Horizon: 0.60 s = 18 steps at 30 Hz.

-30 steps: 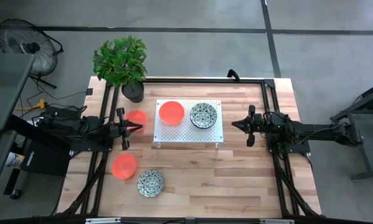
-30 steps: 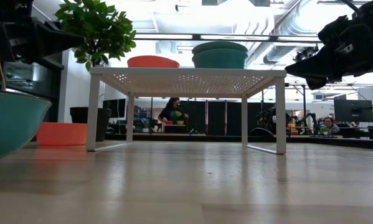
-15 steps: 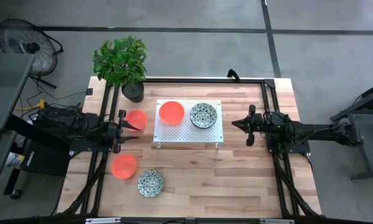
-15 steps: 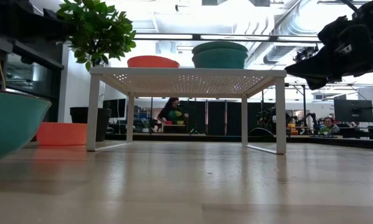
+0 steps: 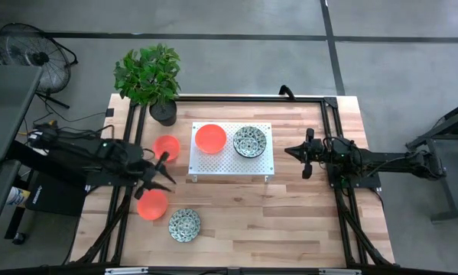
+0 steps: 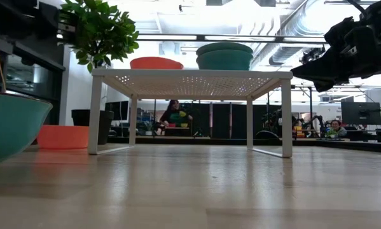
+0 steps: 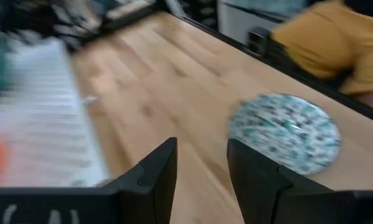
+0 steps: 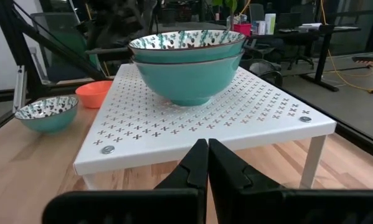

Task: Pick & Place Mini bowls
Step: Stack the blue patterned bowl on the blue patterned bowls on the shelf

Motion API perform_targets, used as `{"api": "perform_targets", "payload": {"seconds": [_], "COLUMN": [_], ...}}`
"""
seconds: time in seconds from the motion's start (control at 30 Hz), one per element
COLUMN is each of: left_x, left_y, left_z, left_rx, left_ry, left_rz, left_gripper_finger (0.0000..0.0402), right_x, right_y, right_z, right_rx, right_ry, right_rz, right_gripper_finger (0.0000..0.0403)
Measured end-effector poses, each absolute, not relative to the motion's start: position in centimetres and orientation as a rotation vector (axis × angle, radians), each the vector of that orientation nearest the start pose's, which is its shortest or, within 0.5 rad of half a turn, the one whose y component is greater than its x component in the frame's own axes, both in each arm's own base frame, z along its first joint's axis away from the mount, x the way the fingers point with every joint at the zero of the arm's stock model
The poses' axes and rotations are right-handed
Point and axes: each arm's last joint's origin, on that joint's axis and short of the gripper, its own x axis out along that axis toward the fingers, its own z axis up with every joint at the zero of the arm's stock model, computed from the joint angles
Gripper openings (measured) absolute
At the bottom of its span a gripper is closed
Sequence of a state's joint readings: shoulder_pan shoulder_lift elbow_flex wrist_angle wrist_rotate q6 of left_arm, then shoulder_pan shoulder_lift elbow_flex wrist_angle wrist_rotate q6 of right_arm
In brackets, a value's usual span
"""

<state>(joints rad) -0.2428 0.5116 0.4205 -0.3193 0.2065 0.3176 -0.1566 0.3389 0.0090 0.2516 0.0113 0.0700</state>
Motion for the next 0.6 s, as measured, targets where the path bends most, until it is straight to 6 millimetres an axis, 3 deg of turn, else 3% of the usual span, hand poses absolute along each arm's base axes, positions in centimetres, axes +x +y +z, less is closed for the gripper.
{"api": "perform_targets", "payload": {"seconds": [0.33,0.6], "left_x": [15.0,16.4], "left_y": [-5.9,-9.0], "left_z": [23.8,24.8], "left_rx": [0.297,0.185], "left_ry": [0.621,0.779], "left_rz": [-0.699,-0.627], "left_gripper_finger": [0.0133,0.0106], "right_x": [11.7,11.7], "right_y": [-1.9,-1.9], "right_z": [16.1,16.1], "right_rx": [0.075,0.075], "right_ry": [0.072,0.072], "right_rz": [-0.17,-0.17], "right_gripper_finger": [0.0,0.0]}}
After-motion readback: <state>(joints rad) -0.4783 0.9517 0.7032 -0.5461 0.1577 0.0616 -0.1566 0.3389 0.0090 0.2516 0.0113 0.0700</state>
